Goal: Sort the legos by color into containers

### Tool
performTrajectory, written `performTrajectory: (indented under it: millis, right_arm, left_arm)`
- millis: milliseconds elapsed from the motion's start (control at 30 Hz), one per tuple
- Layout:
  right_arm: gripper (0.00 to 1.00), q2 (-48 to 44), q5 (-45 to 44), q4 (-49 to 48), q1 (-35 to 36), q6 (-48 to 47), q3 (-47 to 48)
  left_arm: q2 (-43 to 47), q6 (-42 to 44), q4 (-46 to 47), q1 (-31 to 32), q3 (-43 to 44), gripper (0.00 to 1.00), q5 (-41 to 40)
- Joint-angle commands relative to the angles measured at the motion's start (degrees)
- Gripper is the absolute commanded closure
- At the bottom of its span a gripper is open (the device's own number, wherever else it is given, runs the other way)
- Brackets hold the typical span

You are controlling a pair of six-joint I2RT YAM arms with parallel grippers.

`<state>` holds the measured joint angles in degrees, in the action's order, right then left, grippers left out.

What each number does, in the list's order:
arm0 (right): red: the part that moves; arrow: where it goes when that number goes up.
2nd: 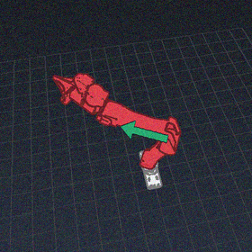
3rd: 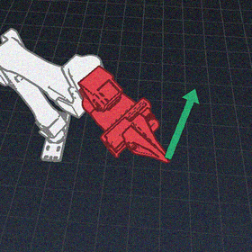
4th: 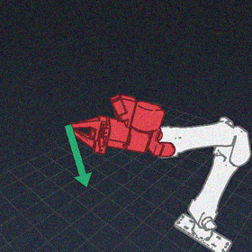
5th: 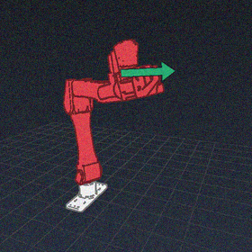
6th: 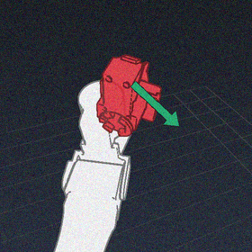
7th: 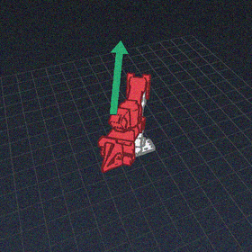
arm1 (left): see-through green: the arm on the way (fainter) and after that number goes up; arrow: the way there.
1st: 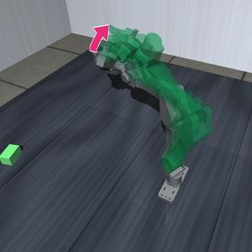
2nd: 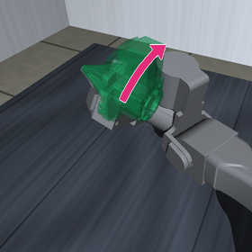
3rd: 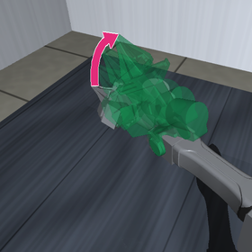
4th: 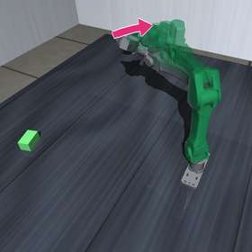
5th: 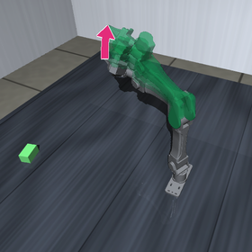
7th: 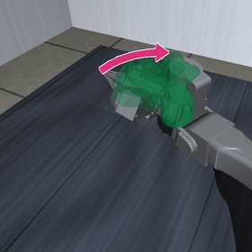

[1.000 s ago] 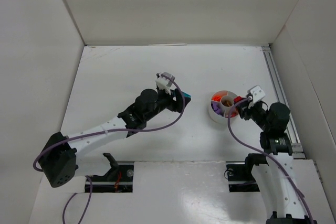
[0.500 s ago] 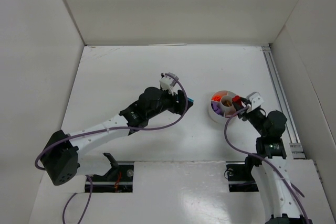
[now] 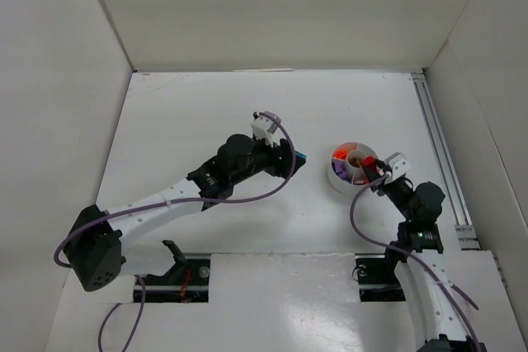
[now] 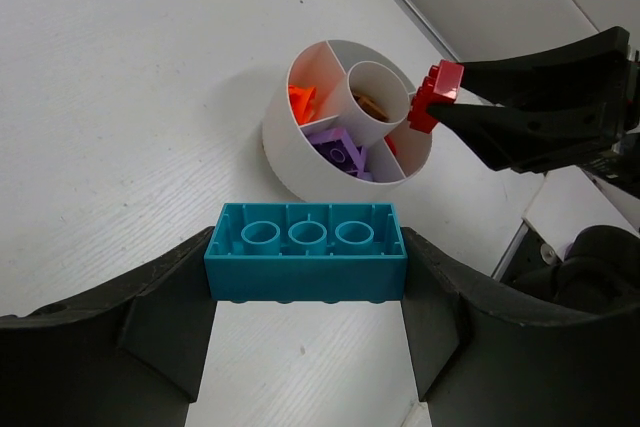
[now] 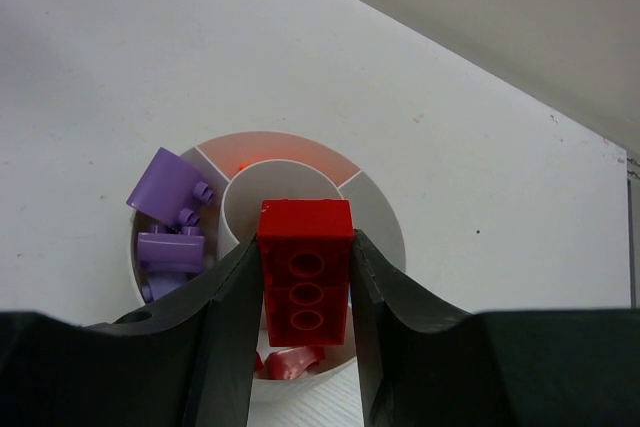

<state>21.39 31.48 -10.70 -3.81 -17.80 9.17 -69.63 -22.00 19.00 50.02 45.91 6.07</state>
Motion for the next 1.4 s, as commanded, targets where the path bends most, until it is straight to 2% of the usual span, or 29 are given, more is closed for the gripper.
performTrajectory:
  millis: [0,133,200,233,267,333,400,667,700,733,767,867,967,1000,1133,1233,1367]
  right_arm:
    - [0.71,0.3,0.2,-8.4,-0.3,1.7,-1.9]
    - [0.71,2.2,1.3,-9.0,-0.3,1.7,-1.9]
    - [0.67,2.2,1.8,-9.0,-0.3,1.7,-2.4]
    - [0.64,2.2,1.8,-9.0,-0.3,1.7,-2.4]
    - [0.52,2.2,1.8,-9.0,-0.3,1.7,-2.4]
    - [0.41,2.2,1.8,-9.0,-0.3,1.7,-2.9]
    - [0.34,1.6,2.4,-9.0,-0.3,2.2,-2.9]
    - [0.21,0.8,4.4,-7.5,-0.3,2.2,-0.2]
    - [0.17,0.2,3.7,-4.0,-0.3,2.2,1.0]
    - [0.05,0.1,3.7,-1.9,-0.3,1.5,4.2]
    - [0.02,0.1,3.1,0.0,-0.3,0.5,5.8]
    - [0.01,2.2,6.8,7.5,-0.3,-5.1,12.2]
    - [0.01,2.7,12.6,13.4,-0.3,-11.7,16.7]
    - [0.01,3.2,14.3,13.4,-0.3,-12.8,17.3]
    - [0.05,4.7,26.0,12.6,-0.3,-13.6,19.6]
    - [0.08,6.5,31.3,11.8,0.6,-13.6,21.2]
    - [0.08,7.1,32.2,10.4,5.7,-12.8,21.8]
  left_arm:
    - [0.1,-1.1,2.9,0.0,2.4,0.62,1.8]
    - [-0.4,-1.1,2.9,0.0,2.4,0.62,1.8]
    - [0.2,-1.1,2.9,0.0,2.4,0.62,1.8]
    - [0.2,-1.1,2.9,0.0,2.4,0.62,1.8]
    - [0.2,-1.1,2.9,0.0,2.4,0.62,1.8]
    - [0.7,-1.1,2.9,0.0,2.4,0.62,1.8]
    - [0.7,-1.1,2.4,0.0,2.4,0.61,1.8]
    - [1.2,-1.6,0.5,0.0,4.4,0.61,1.2]
    - [1.2,-1.6,0.0,-0.6,4.9,0.61,1.2]
    - [0.7,-2.6,-0.7,-0.6,5.5,0.61,1.2]
    - [0.2,-3.4,-2.4,-1.1,7.0,0.61,2.4]
    - [-1.4,-9.3,-5.5,-4.1,9.5,0.61,5.2]
    - [-2.7,-16.1,-6.6,-8.5,11.0,0.61,14.6]
    - [-3.5,-17.5,-2.8,-9.5,10.0,0.61,22.1]
    - [-7.2,-21.7,4.3,-11.3,9.6,0.61,35.3]
    - [-10.9,-24.1,7.3,-11.3,10.7,0.59,43.9]
    - [-14.0,-28.0,12.9,-9.4,12.0,0.59,49.4]
